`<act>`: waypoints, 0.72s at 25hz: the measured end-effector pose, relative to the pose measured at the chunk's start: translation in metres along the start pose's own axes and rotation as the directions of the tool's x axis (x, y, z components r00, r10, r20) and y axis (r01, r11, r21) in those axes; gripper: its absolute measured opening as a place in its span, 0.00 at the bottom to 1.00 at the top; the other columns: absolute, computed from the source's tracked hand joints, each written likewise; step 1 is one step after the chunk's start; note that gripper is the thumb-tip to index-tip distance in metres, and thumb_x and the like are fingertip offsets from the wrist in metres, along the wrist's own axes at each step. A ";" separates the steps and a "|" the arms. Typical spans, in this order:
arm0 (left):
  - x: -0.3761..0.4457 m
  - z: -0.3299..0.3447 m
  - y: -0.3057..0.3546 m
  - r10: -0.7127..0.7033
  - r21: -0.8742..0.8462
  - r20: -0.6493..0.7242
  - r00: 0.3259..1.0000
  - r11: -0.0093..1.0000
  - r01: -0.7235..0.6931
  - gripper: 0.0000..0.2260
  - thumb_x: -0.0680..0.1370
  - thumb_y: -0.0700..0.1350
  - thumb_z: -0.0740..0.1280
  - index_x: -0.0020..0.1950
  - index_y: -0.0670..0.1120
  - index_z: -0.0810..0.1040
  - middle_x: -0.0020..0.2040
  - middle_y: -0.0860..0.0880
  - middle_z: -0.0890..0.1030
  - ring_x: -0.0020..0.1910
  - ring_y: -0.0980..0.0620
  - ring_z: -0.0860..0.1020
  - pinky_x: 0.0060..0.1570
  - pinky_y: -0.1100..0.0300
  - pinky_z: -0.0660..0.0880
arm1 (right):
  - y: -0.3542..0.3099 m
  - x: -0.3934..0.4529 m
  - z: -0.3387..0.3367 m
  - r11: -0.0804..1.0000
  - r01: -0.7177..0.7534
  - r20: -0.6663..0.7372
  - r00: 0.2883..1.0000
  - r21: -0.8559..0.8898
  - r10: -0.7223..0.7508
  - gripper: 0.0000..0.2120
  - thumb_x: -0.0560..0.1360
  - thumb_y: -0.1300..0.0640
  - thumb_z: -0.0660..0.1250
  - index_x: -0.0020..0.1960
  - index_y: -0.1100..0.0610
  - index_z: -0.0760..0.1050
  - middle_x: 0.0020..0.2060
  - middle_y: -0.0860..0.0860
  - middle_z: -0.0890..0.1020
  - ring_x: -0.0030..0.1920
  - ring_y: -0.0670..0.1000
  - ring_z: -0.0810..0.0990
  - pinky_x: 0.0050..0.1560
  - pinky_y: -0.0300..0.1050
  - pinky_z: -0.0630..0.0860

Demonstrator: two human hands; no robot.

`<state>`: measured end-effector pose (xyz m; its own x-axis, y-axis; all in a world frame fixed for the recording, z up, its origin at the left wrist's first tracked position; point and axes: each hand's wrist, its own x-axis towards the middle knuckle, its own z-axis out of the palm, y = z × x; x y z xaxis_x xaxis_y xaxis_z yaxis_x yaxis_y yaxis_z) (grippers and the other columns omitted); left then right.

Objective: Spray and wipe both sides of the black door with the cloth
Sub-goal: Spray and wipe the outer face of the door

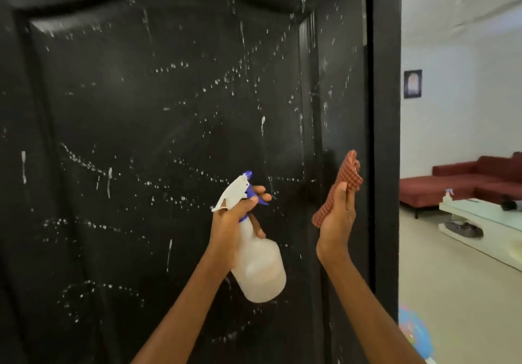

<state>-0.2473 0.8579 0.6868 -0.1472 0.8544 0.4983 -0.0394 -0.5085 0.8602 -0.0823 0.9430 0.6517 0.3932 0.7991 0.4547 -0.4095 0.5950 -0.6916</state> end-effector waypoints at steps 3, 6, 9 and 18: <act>0.058 0.014 0.060 0.139 0.039 0.031 0.990 0.989 -0.141 0.10 0.82 0.45 0.63 0.58 0.43 0.80 0.54 0.45 0.84 0.25 0.47 0.74 0.31 0.55 0.76 | -0.040 0.061 0.057 0.975 0.219 0.069 0.974 -0.036 -0.216 0.28 0.86 0.43 0.53 0.83 0.46 0.49 0.82 0.46 0.57 0.79 0.43 0.56 0.79 0.41 0.56; 0.104 0.028 0.114 0.219 0.065 0.043 0.975 0.973 -0.221 0.11 0.82 0.48 0.63 0.57 0.44 0.81 0.52 0.46 0.85 0.25 0.48 0.75 0.32 0.55 0.77 | -0.075 0.122 0.107 0.906 0.411 0.051 0.912 -0.103 -0.408 0.30 0.83 0.34 0.50 0.82 0.38 0.45 0.83 0.43 0.52 0.82 0.47 0.49 0.81 0.60 0.51; 0.136 0.041 0.156 0.277 0.104 0.037 0.960 0.955 -0.279 0.11 0.82 0.49 0.63 0.57 0.44 0.81 0.51 0.47 0.86 0.26 0.48 0.75 0.32 0.55 0.78 | -0.111 0.169 0.142 0.812 0.551 0.020 0.829 -0.194 -0.558 0.27 0.85 0.41 0.49 0.82 0.41 0.45 0.83 0.44 0.50 0.82 0.50 0.45 0.81 0.61 0.44; 0.204 0.077 0.220 0.371 0.202 0.059 0.927 0.905 -0.375 0.13 0.82 0.49 0.62 0.55 0.41 0.79 0.49 0.46 0.86 0.25 0.47 0.77 0.30 0.55 0.79 | -0.132 0.286 0.135 0.116 0.574 0.359 0.644 -0.810 -0.675 0.27 0.84 0.38 0.46 0.81 0.42 0.58 0.79 0.55 0.64 0.77 0.60 0.60 0.73 0.68 0.57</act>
<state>-0.2096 0.9286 0.9856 -0.0927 0.6097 0.7872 0.2195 -0.7587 0.6134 -0.0266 1.1047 0.9484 0.2341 0.1435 0.9616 0.8453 0.4586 -0.2742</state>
